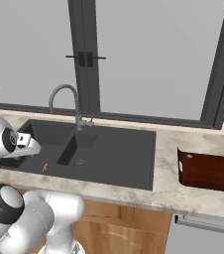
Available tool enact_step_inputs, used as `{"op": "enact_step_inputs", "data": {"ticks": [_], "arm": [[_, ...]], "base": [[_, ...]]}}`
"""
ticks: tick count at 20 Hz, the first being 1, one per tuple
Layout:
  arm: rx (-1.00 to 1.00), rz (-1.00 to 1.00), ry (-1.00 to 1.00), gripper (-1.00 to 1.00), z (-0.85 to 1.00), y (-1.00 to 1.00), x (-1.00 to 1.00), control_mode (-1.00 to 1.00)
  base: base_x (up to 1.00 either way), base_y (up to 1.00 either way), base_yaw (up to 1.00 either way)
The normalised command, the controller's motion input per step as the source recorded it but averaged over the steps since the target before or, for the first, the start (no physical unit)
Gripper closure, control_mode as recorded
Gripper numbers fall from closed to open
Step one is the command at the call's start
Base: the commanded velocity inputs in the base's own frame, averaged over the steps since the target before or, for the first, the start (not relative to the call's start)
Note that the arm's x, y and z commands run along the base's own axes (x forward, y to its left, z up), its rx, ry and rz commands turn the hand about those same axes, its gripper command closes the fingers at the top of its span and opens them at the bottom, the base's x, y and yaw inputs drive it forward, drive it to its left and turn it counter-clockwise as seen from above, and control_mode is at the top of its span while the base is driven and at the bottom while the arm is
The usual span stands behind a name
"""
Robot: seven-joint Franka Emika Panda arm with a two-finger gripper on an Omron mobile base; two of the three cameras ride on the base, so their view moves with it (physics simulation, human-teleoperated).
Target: Pick up all produce items and place them in the sink. Turn on the sink faucet to wash them. Then turn the sink off and put them in the tray.
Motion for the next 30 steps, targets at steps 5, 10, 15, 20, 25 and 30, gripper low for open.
{"op": "enact_step_inputs", "data": {"ticks": [5,10,15,20,25,30], "arm": [[0.0,-0.01,0.07,-1.0,-0.33,0.14,0.26,-1.0],[0.0,-0.04,0.03,-1.0,-0.35,0.11,0.23,-1.0],[0.0,-0.04,0.01,-1.0,-0.31,0.04,0.19,-1.0],[0.0,-0.05,0.02,-1.0,-0.24,0.04,0.16,-1.0],[0.0,-0.04,0.01,-1.0,-0.22,0.01,0.11,-1.0],[0.0,-0.04,0.01,-1.0,-0.23,0.03,0.13,-1.0]], "base": [[0.0,0.0,0.0],[0.0,0.0,0.0],[0.0,0.0,0.0],[0.0,0.0,0.0],[0.0,0.0,0.0],[0.0,0.0,0.0]]}}
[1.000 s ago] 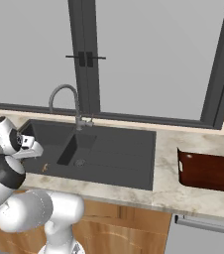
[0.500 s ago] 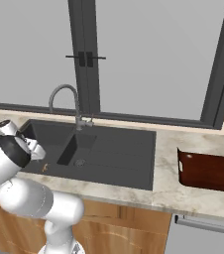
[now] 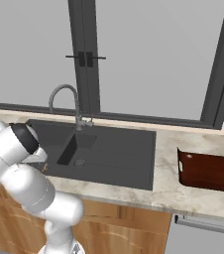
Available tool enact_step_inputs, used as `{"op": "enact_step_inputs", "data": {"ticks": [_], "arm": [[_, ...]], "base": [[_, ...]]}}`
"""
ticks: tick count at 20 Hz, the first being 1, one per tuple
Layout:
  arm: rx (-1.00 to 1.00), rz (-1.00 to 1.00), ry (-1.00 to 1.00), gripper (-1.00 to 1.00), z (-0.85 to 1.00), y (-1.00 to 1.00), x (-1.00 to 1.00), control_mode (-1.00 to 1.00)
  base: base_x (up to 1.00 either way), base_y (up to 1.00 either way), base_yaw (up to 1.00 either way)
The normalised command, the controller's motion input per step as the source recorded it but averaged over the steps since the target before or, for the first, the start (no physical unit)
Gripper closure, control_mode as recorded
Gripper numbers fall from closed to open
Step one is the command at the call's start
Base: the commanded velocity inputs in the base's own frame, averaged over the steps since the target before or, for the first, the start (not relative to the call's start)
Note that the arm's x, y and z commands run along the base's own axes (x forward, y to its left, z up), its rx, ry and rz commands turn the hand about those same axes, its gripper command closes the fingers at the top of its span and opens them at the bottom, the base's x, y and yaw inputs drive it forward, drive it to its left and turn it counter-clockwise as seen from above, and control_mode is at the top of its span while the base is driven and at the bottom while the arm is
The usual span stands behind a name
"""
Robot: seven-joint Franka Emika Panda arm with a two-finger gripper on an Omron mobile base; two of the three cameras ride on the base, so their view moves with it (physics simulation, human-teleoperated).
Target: Pick up all produce items and place them in the sink. Turn on the sink faucet to wash them. Then turn the sink off and put them in the tray.
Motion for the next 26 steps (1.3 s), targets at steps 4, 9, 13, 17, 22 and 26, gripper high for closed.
{"op": "enact_step_inputs", "data": {"ticks": [4,9,13,17,22,26], "arm": [[0.0,-0.03,0.0,-1.0,-0.24,0.04,0.12,-1.0],[0.0,-0.03,0.0,-1.0,-0.23,0.07,0.13,-1.0],[0.0,-0.03,0.0,-1.0,-0.22,0.09,0.14,-1.0],[0.0,-0.04,0.0,-1.0,-0.23,0.13,0.17,-1.0],[0.0,-0.04,0.0,-1.0,-0.22,0.14,0.21,-1.0],[0.0,-0.03,0.0,-1.0,-0.21,0.08,0.24,-1.0]], "base": [[0.0,0.0,0.0],[0.0,0.0,0.0],[0.0,0.0,0.0],[0.0,0.0,0.0],[0.0,0.0,0.0],[0.0,0.0,0.0]]}}
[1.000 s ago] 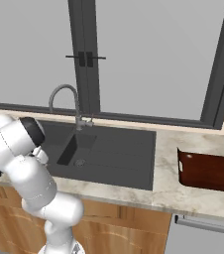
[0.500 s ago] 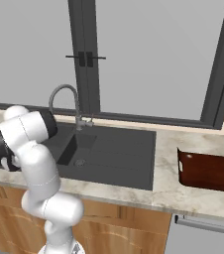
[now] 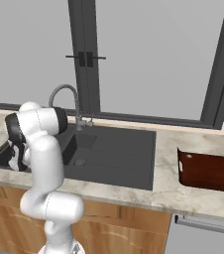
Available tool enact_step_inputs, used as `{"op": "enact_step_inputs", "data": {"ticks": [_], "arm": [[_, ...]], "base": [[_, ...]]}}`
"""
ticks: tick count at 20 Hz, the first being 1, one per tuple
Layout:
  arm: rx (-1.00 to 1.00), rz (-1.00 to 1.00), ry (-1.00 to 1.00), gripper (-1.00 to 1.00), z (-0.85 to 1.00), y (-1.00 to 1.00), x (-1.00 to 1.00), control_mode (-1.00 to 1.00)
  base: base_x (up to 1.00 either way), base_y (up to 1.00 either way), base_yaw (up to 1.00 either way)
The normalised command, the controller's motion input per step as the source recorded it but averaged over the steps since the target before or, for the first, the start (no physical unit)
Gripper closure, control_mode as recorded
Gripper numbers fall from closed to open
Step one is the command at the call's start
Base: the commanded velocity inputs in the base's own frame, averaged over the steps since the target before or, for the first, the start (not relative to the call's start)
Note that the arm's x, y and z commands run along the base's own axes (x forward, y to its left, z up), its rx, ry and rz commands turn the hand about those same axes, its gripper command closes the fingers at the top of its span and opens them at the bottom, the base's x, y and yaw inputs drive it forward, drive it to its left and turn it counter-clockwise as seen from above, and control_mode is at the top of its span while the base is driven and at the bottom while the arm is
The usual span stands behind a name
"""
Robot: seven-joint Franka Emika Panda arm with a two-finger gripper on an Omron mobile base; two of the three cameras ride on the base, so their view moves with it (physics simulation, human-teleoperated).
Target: Pick up all produce items and place them in the sink. Turn on the sink faucet to wash them. Then turn the sink off and put them in the tray.
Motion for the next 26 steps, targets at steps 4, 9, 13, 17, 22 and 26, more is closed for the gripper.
{"op": "enact_step_inputs", "data": {"ticks": [4,9,13,17,22,26], "arm": [[0.0,0.0,0.0,-1.0,-0.14,0.0,0.24,-1.0],[0.0,0.0,0.0,-1.0,-0.14,0.0,0.33,-1.0],[0.0,0.0,0.0,-1.0,-0.21,0.0,0.31,-1.0],[-0.01,0.0,0.0,-1.0,-0.31,0.04,0.22,-1.0],[0.0,0.0,0.0,-1.0,-0.18,0.11,0.18,-1.0],[0.0,0.0,0.0,-1.0,-0.17,0.11,0.21,-1.0]], "base": [[0.0,0.0,0.0],[0.0,0.0,0.0],[0.0,0.0,0.0],[0.0,0.0,0.0],[0.0,0.0,0.0],[0.0,0.0,0.0]]}}
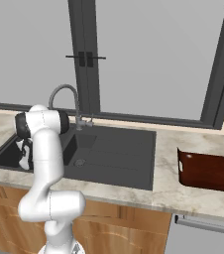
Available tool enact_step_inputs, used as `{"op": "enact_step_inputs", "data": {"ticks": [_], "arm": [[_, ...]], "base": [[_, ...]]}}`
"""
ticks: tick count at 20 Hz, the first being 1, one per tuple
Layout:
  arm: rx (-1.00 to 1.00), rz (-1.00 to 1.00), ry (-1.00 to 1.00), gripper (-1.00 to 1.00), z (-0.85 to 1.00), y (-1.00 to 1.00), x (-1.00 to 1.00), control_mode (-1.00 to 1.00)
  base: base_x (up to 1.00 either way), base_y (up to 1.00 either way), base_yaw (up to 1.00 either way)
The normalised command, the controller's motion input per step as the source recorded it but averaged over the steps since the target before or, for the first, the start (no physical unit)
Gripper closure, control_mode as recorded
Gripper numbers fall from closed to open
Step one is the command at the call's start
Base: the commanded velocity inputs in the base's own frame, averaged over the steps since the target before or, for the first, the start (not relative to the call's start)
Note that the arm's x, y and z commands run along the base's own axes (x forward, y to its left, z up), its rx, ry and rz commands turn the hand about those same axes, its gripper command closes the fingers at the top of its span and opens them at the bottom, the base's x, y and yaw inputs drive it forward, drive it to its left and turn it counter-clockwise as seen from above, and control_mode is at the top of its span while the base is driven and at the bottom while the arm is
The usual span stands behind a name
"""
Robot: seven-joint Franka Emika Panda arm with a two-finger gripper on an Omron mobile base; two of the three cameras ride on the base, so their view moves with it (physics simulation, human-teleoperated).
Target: Pick up all produce items and place them in the sink. Turn on the sink faucet to wash them. Then turn the sink off and put them in the tray.
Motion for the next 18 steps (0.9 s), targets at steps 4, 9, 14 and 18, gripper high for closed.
{"op": "enact_step_inputs", "data": {"ticks": [4,9,14,18], "arm": [[0.0,0.0,-0.02,-1.0,-0.23,0.08,0.23,-1.0],[0.0,0.0,-0.02,-1.0,-0.24,0.09,0.22,-1.0],[0.0,0.0,-0.01,-1.0,-0.33,0.04,0.11,-1.0],[0.0,0.0,0.0,-1.0,-0.33,0.05,0.0,-1.0]], "base": [[0.0,0.0,0.0],[0.0,0.0,0.0],[0.0,0.0,0.0],[0.0,0.0,0.0]]}}
